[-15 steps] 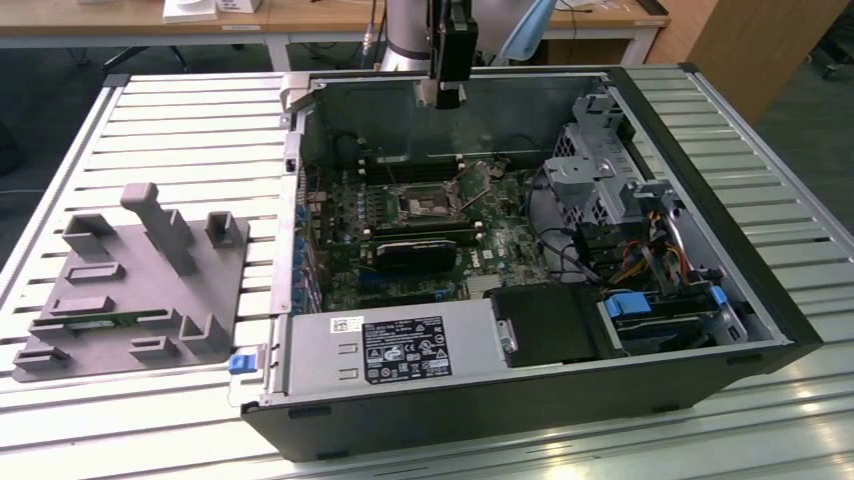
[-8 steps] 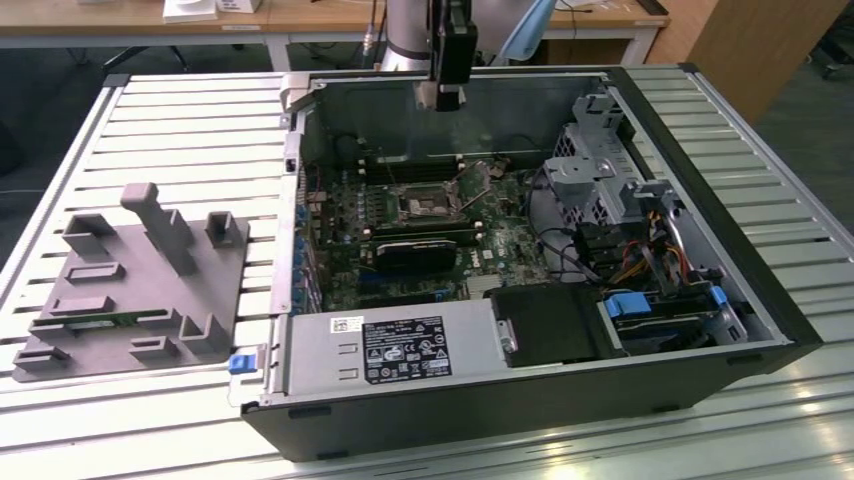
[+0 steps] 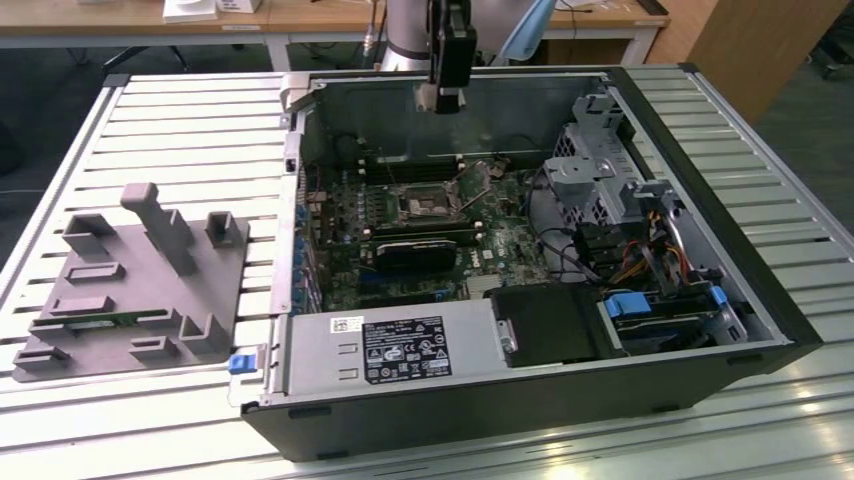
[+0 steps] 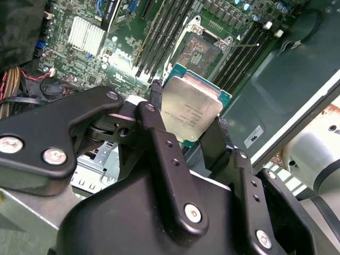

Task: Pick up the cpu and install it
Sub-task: 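Place the cpu into insertion slot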

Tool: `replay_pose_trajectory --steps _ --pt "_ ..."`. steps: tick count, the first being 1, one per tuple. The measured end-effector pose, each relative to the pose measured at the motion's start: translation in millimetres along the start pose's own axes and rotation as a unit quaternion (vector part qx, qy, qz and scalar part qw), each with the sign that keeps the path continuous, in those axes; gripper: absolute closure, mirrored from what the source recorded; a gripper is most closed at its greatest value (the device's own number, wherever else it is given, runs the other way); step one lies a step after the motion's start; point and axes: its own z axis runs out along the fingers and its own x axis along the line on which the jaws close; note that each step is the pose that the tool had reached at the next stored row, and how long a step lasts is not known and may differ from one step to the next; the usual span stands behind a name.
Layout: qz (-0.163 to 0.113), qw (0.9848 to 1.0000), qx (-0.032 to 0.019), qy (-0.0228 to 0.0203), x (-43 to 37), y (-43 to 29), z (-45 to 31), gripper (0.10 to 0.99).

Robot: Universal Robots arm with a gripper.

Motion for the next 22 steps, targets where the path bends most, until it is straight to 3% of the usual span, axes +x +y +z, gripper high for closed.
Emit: replay_pose_trajectory --steps 14,19,22 --pt "0.000 1.0000 -0.0002 0.0000 0.1 -0.2 6.9 0.553" --pt "0.000 1.0000 -0.0090 0.0001 0.2 -0.4 9.6 0.553" --pt "0.000 0.9999 -0.0107 0.0002 0.2 -0.4 12.6 0.553"
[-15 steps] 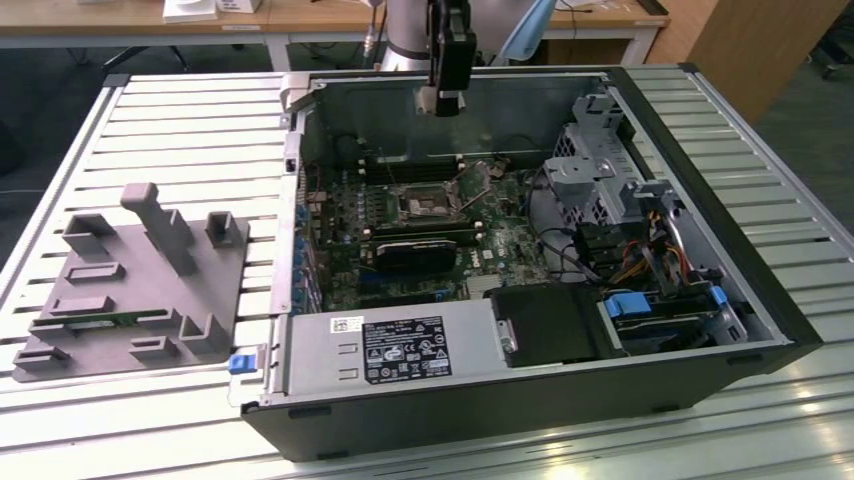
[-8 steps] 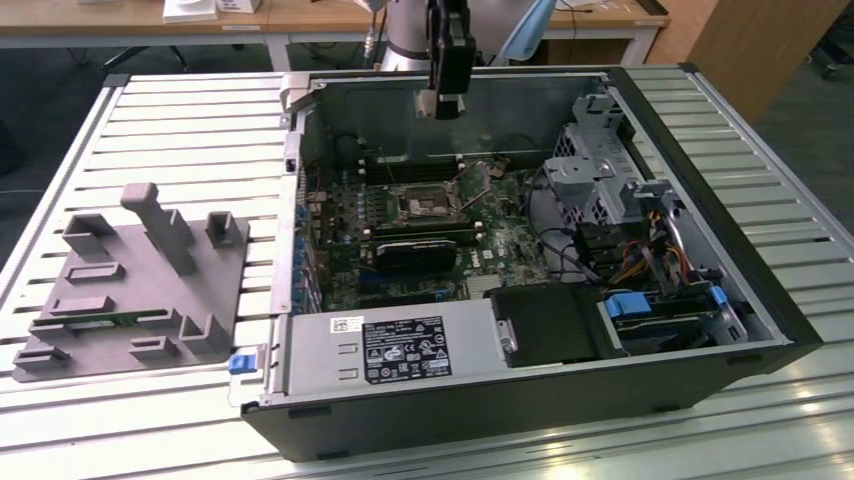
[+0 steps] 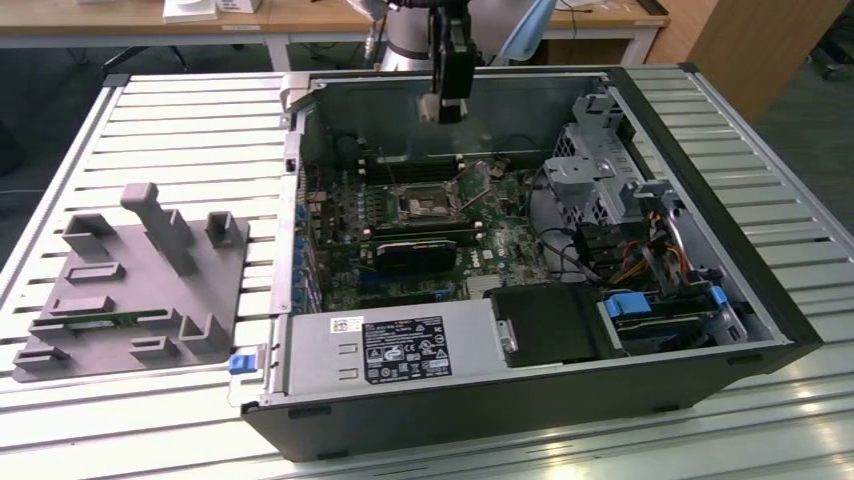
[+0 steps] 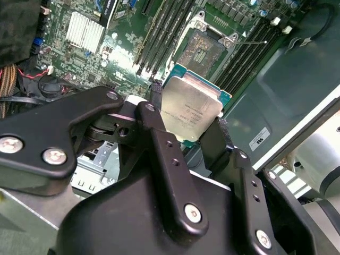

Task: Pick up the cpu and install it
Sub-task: 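Place the cpu into insertion slot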

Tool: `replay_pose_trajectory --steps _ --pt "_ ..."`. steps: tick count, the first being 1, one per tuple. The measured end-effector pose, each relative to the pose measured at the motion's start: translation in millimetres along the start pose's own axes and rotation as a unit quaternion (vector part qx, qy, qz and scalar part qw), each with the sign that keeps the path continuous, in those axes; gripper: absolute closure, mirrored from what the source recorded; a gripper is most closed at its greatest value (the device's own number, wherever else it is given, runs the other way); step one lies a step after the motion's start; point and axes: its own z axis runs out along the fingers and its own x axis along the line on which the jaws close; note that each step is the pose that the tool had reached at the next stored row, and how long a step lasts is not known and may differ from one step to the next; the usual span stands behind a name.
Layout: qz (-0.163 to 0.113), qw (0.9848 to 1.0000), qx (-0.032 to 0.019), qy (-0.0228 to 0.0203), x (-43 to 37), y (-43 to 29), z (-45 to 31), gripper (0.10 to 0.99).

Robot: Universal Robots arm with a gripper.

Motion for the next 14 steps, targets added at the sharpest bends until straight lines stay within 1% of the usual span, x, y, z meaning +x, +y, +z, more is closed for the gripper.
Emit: replay_pose_trajectory --steps 7,14 --pt "0.000 1.0000 -0.0002 0.0000 0.1 -0.3 5.2 0.553" --pt "0.000 1.0000 0.0012 0.0000 0.2 -0.7 10.8 0.553"
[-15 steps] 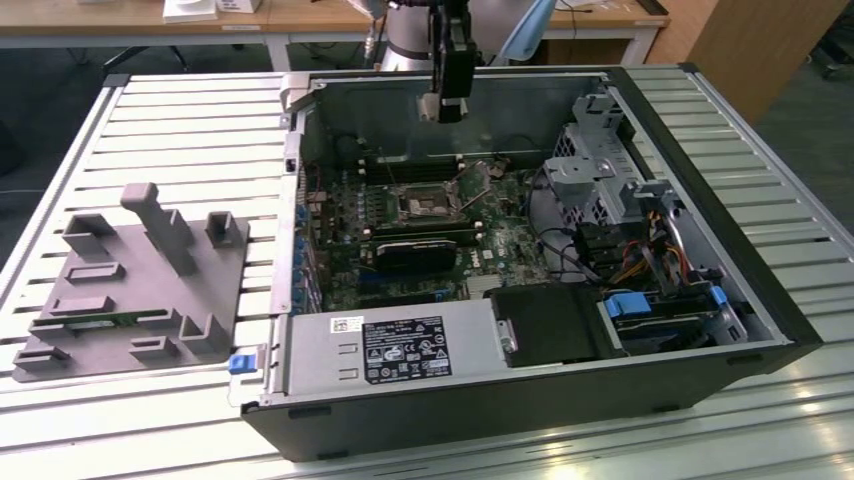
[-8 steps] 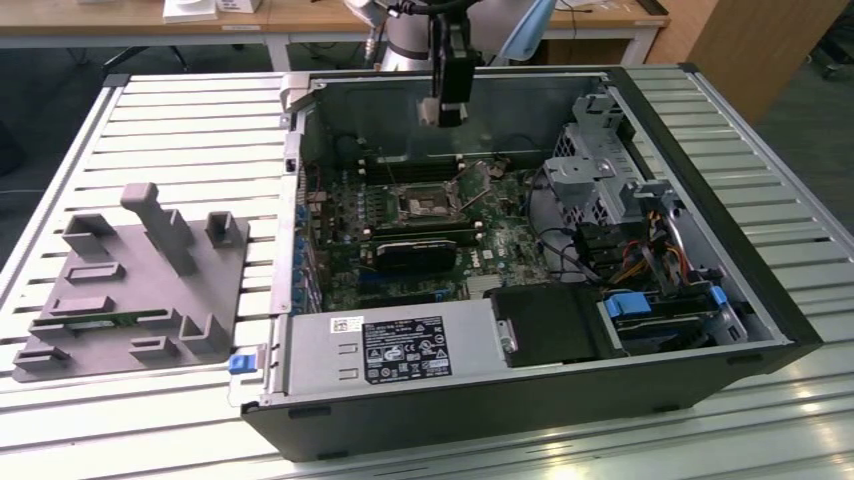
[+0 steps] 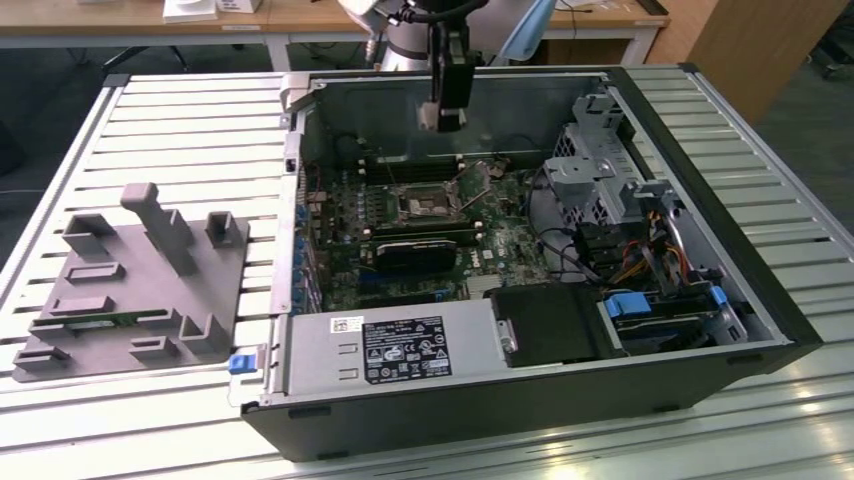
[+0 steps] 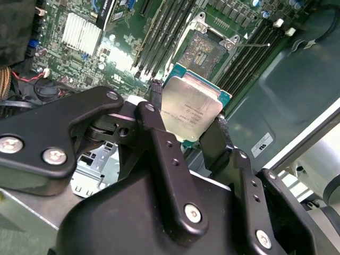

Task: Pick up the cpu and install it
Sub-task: 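Place the cpu into insertion slot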

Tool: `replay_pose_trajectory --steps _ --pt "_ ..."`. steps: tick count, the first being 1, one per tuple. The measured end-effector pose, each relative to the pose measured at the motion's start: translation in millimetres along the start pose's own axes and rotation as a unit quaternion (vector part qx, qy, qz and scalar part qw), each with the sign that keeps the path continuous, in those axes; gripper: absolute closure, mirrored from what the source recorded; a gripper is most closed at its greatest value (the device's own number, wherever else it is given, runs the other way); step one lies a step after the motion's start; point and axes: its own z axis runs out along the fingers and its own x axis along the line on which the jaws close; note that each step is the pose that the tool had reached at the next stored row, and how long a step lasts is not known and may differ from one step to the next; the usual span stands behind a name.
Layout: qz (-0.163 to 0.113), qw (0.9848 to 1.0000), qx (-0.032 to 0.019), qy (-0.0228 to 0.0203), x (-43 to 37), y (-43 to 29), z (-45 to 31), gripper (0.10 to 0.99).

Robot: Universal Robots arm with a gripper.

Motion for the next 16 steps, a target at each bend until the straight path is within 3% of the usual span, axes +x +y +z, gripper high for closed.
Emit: replay_pose_trajectory --steps 8,16 --pt "0.000 1.0000 0.0000 -0.0003 0.2 -0.4 8.0 0.553" --pt "-0.013 0.9999 -0.0002 -0.0006 0.7 -1.4 22.1 0.553"
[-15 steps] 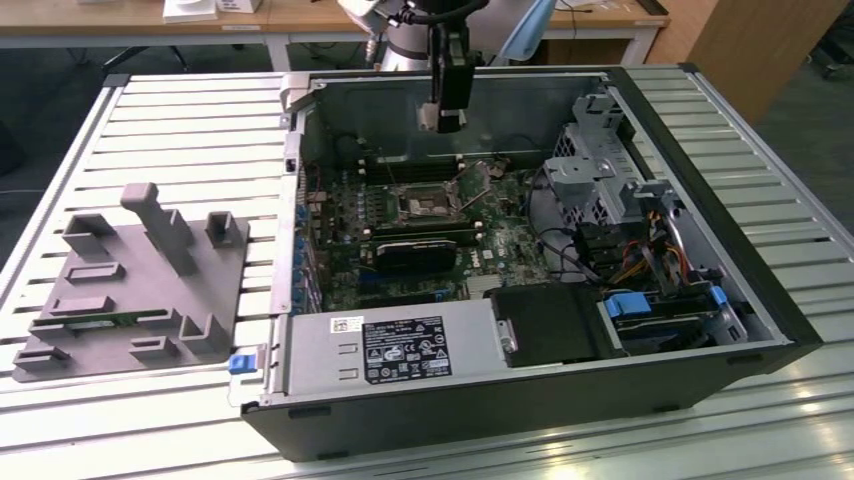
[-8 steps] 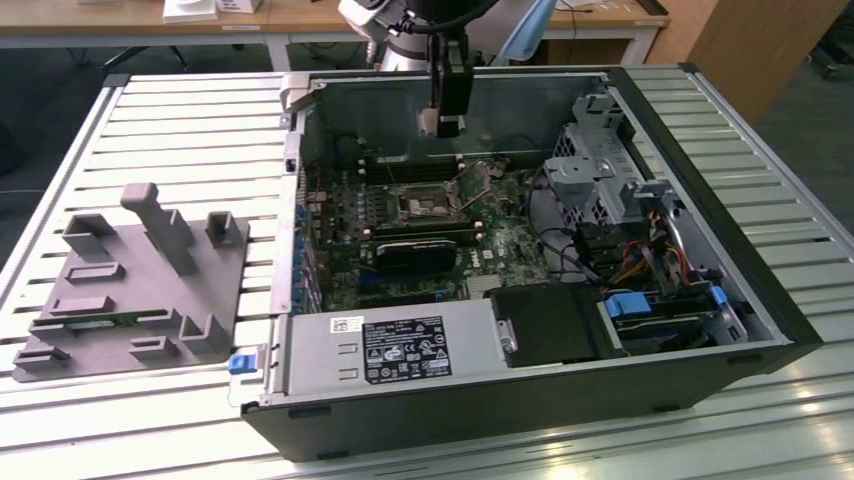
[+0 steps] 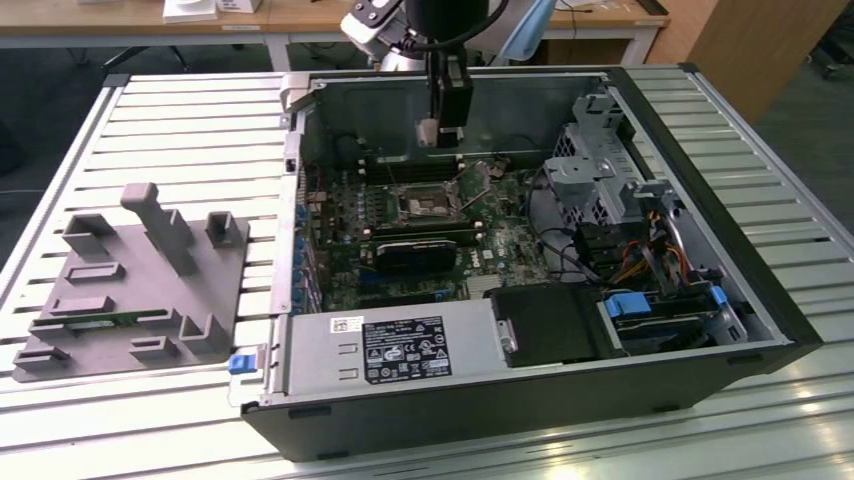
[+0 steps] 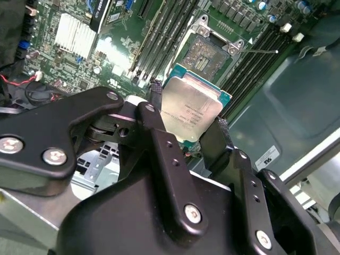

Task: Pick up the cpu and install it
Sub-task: 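Place the cpu into insertion slot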

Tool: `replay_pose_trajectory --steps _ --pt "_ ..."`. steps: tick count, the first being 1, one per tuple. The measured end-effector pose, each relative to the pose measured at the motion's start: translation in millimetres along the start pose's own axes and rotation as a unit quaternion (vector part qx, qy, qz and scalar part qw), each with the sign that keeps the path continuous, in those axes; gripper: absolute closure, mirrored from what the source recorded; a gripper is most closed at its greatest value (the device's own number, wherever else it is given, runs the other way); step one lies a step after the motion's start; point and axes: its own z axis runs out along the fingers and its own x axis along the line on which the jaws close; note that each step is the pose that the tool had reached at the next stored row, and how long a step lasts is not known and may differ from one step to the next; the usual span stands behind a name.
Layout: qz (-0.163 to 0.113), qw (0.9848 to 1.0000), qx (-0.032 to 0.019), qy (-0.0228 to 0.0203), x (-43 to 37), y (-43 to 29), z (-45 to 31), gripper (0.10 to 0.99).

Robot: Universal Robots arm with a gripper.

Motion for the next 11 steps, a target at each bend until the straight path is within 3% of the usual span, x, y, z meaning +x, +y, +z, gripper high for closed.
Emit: replay_pose_trajectory --steps 11 --pt "-0.001 1.0000 0.0000 0.0001 3.6 -1.1 20.0 0.553"
